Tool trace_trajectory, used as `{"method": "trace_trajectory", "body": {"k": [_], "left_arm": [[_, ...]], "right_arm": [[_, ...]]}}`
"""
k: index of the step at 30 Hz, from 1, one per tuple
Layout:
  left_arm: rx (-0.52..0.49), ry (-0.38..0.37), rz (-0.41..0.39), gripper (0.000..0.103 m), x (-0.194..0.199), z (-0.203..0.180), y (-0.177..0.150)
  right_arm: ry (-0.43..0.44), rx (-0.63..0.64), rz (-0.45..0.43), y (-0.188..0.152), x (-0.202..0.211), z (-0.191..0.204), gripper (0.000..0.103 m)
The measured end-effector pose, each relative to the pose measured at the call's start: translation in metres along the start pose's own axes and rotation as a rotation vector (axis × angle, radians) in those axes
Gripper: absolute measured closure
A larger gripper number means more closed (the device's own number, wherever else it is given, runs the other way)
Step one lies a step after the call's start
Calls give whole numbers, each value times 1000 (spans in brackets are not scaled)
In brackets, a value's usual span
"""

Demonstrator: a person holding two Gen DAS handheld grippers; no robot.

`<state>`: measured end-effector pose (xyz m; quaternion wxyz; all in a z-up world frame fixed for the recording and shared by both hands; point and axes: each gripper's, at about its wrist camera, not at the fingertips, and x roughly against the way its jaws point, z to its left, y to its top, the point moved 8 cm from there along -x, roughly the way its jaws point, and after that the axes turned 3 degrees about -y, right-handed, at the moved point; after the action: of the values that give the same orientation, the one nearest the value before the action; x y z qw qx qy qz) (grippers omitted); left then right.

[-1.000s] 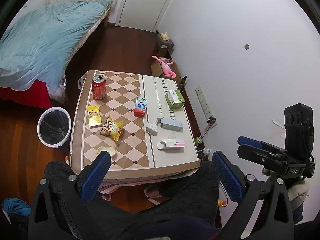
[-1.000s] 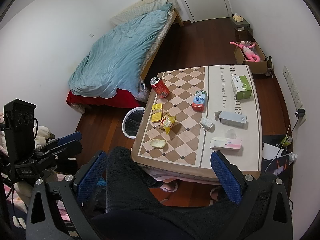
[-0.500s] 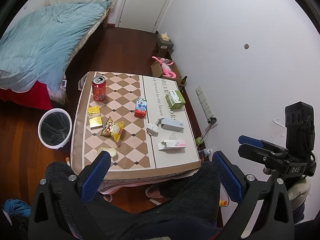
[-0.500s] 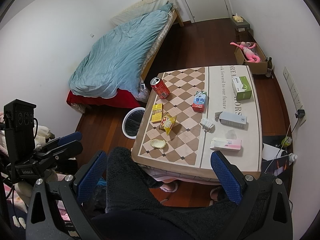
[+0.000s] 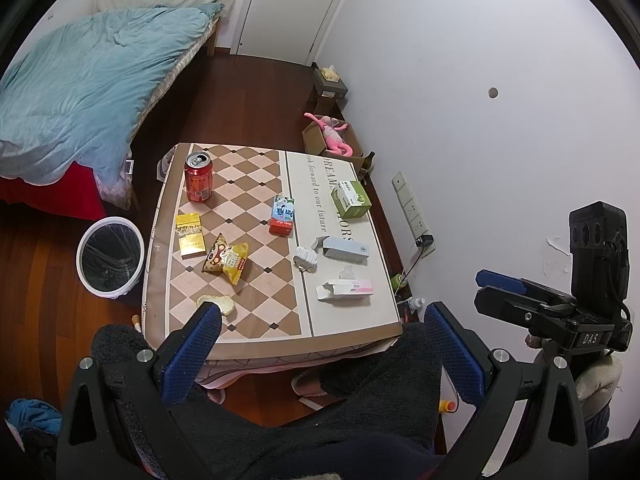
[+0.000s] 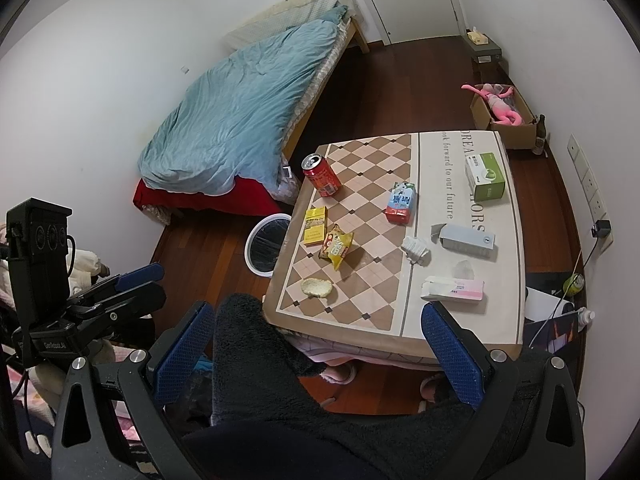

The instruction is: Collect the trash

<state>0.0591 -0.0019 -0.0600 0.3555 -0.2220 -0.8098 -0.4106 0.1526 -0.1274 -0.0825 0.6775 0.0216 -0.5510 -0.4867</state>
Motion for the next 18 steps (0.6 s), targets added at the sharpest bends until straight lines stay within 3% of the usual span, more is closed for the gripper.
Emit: {"method": "trace_trajectory", "body": {"k": [8,11,14,18], "left_arm": [[3,-1,-1,0,0,0,-1],[1,36,-4,0,-5,6,1],[-28,215,-39,0,-24,29,9],[-27,419,-41,0,-69,73,11]], "right_arm": [[2,-3,-2,1,-1,0,0],[-15,-20,-9,6,-3,2,0],[-75,-22,-2,13,-18,-7,0],[-255,47,52,18,-72,-37,0]]}}
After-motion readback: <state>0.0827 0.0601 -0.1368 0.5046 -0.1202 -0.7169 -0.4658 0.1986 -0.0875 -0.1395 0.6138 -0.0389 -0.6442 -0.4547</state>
